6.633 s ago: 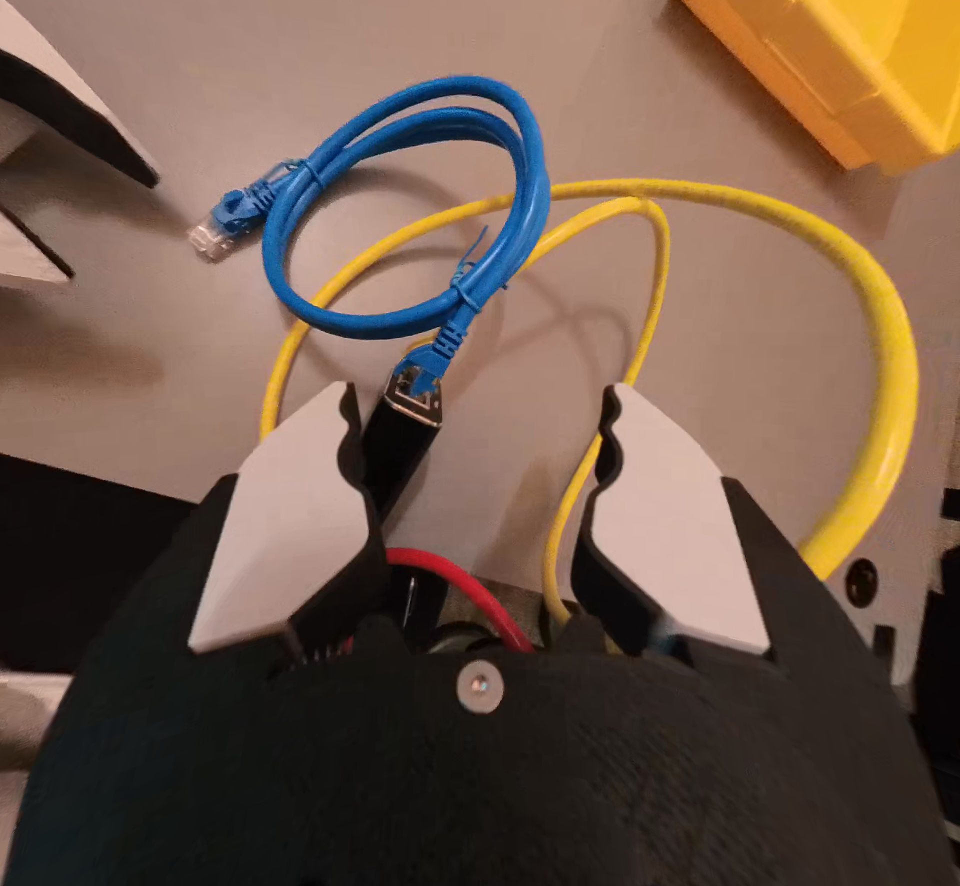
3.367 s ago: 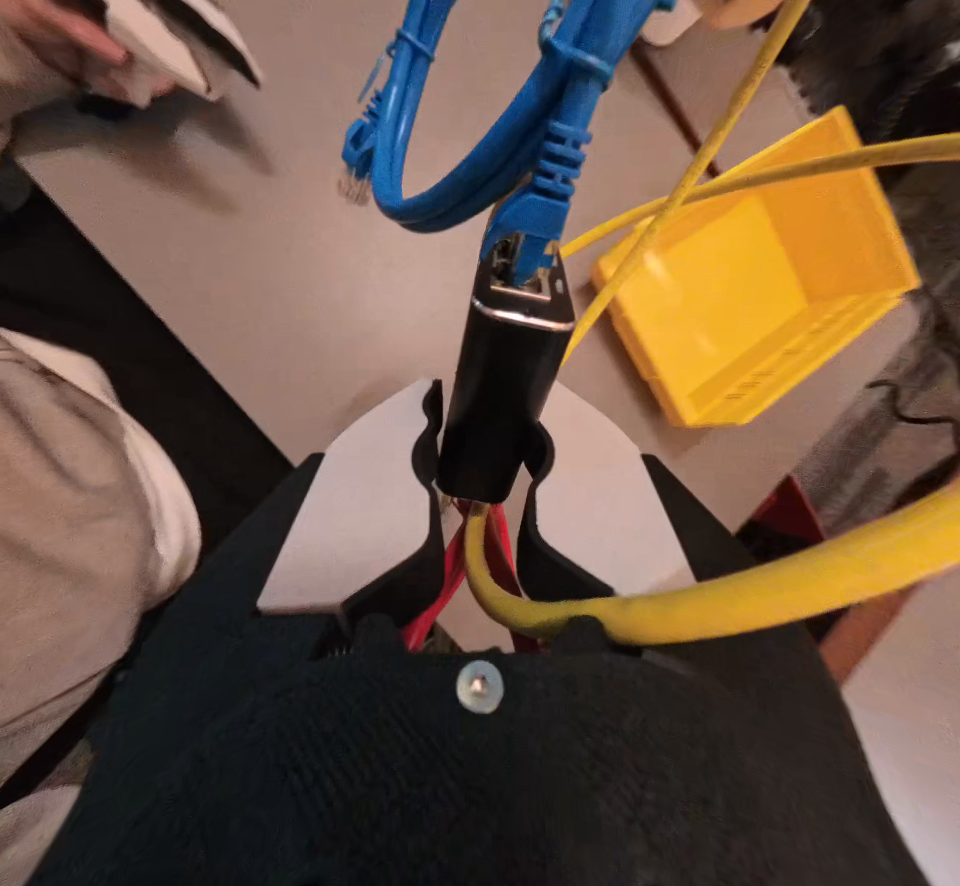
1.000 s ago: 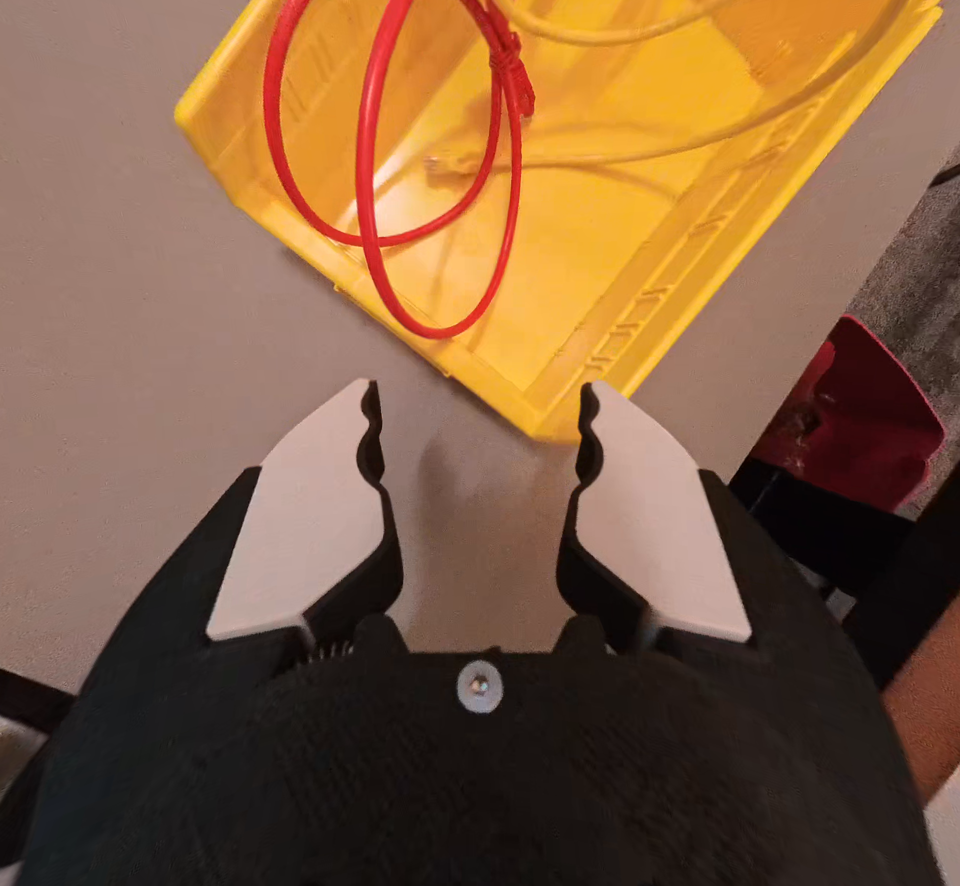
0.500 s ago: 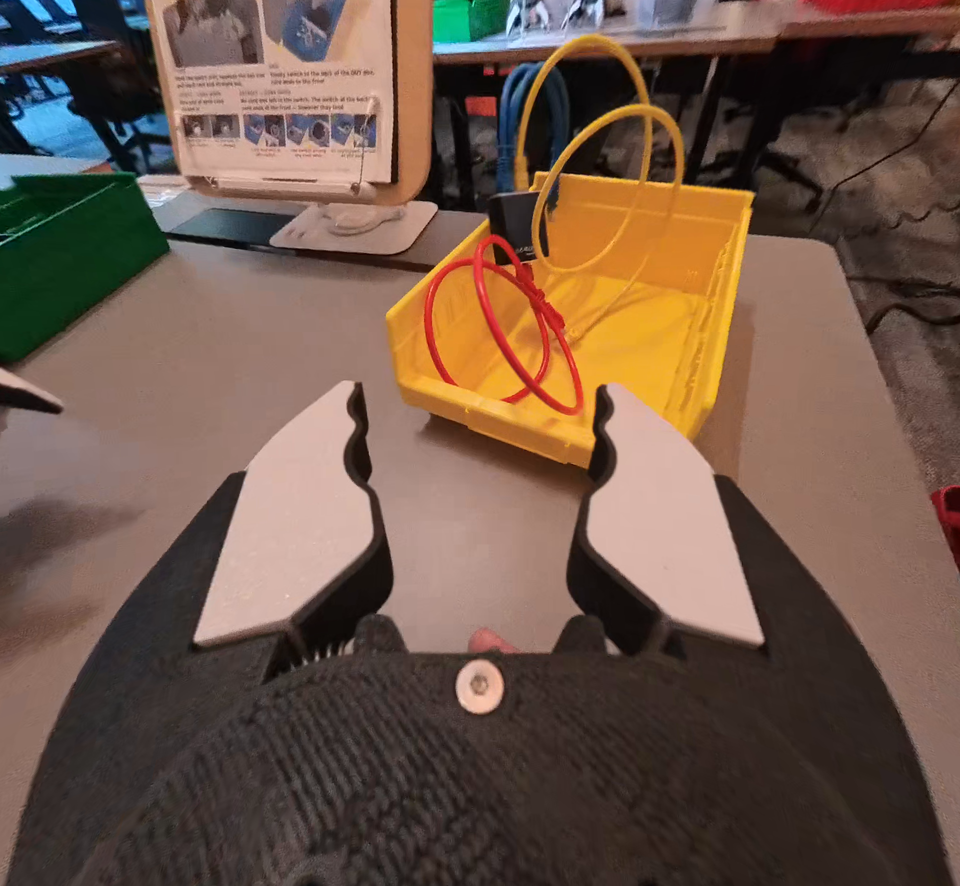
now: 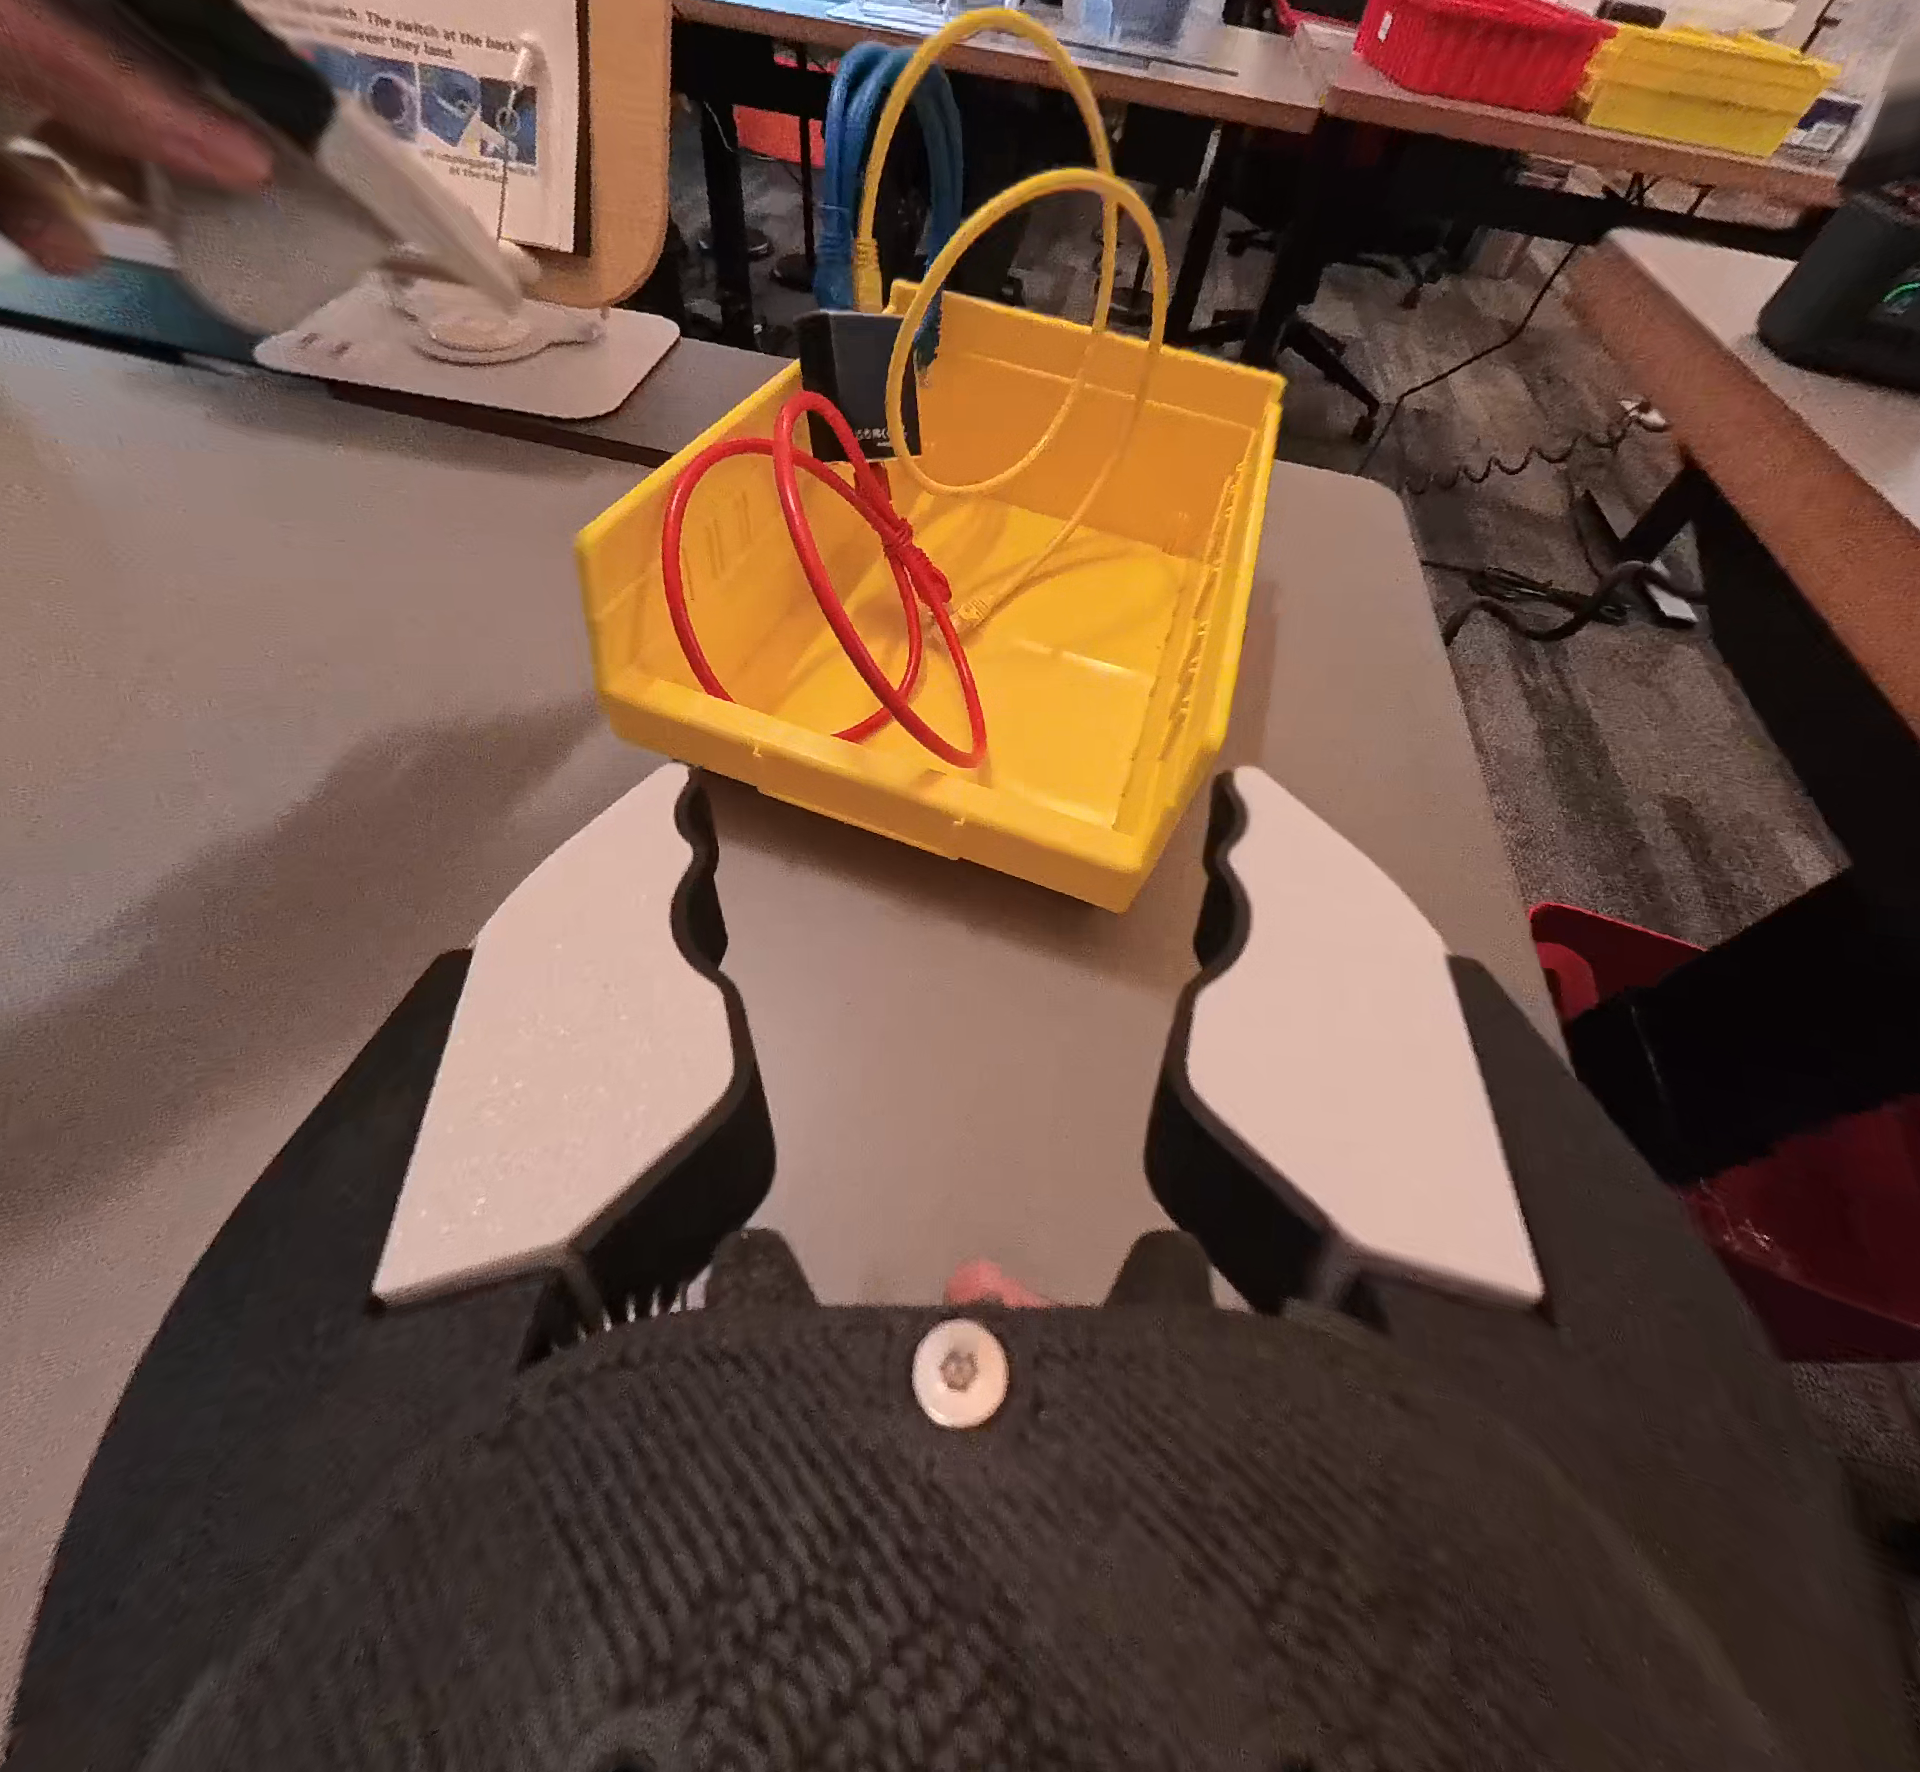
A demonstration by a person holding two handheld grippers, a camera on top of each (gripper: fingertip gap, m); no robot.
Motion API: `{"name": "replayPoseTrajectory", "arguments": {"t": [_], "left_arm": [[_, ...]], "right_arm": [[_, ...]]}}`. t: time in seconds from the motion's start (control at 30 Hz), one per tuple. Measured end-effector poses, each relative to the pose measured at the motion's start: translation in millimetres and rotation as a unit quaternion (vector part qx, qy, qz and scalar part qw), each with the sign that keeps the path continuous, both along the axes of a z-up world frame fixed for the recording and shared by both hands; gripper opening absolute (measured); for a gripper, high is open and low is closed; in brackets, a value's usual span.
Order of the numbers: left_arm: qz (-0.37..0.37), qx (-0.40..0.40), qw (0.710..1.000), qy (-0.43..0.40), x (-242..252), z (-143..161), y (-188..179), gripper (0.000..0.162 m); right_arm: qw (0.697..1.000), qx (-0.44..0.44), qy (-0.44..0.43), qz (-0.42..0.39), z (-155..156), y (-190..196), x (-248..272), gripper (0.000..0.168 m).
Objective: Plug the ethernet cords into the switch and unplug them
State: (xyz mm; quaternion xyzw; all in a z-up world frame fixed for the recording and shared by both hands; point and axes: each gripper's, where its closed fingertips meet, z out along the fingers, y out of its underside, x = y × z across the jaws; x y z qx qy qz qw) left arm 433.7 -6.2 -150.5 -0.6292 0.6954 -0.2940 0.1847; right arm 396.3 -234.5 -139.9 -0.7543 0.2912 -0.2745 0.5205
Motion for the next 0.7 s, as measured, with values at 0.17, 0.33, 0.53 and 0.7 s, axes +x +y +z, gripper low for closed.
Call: {"name": "replayPoseTrajectory", "arguments": {"t": [0.17,0.33,0.53,0.7], "left_arm": [[0.059,-0.005,0.997,0.058,49,-24,4,0.056],[0.100,-0.030,0.991,0.088,77,-52,1,0.056],[0.106,-0.005,0.988,0.109,93,-77,-8,0.058],[0.114,0.013,0.986,0.117,100,-88,-9,0.058]], "right_arm": [[0.998,-0.047,0.022,0.019,-27,9,7,0.095],[0.998,-0.049,0.034,0.027,-40,11,12,0.094],[0.998,-0.013,0.059,0.018,-44,10,19,0.096],[0.997,-0.008,0.070,0.001,-48,5,24,0.098]]}}
